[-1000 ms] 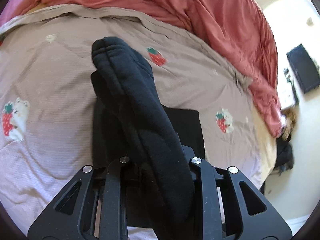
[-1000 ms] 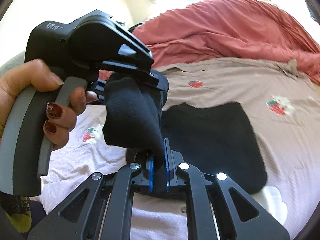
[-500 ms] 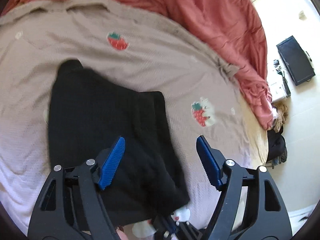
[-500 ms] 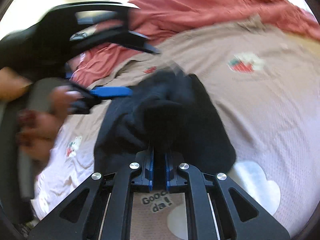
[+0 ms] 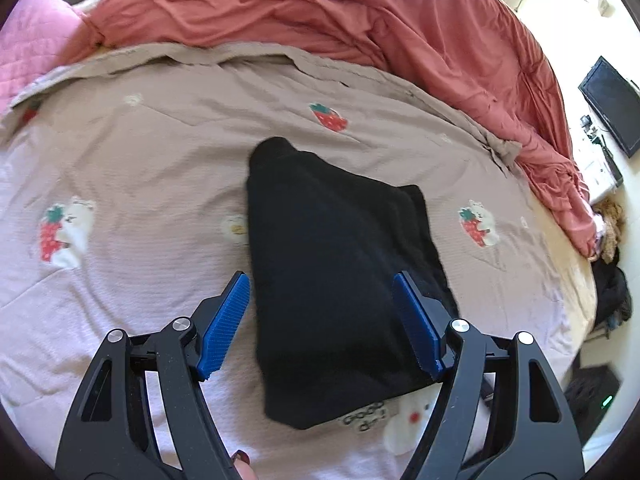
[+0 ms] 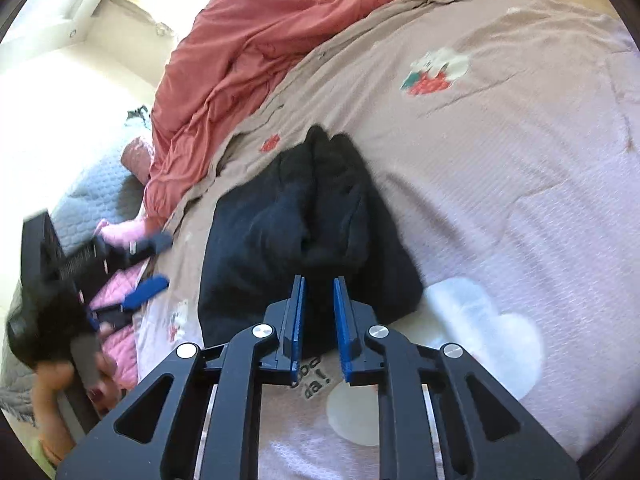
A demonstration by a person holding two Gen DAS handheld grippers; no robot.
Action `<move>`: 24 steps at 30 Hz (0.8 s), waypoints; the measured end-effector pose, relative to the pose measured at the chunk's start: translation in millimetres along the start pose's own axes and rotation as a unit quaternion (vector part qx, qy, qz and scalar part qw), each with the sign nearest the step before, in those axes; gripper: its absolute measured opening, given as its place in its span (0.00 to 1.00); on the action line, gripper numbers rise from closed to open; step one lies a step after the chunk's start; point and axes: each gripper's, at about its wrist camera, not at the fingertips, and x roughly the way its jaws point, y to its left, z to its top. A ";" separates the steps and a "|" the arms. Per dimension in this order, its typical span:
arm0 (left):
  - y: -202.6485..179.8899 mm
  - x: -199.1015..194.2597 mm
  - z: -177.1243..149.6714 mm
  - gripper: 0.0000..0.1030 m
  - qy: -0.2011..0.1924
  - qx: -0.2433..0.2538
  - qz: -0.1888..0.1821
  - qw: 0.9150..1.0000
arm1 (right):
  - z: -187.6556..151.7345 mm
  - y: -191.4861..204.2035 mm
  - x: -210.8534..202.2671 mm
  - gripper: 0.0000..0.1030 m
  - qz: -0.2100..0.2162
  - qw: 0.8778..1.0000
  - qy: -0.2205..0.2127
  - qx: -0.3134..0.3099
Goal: Fold small clothes
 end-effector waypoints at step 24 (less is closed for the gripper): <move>-5.9 7.2 -26.9 0.69 -0.011 0.094 0.089 0.992 | 58.7 6.5 45.8 0.38 -0.018 0.989 0.080 -0.126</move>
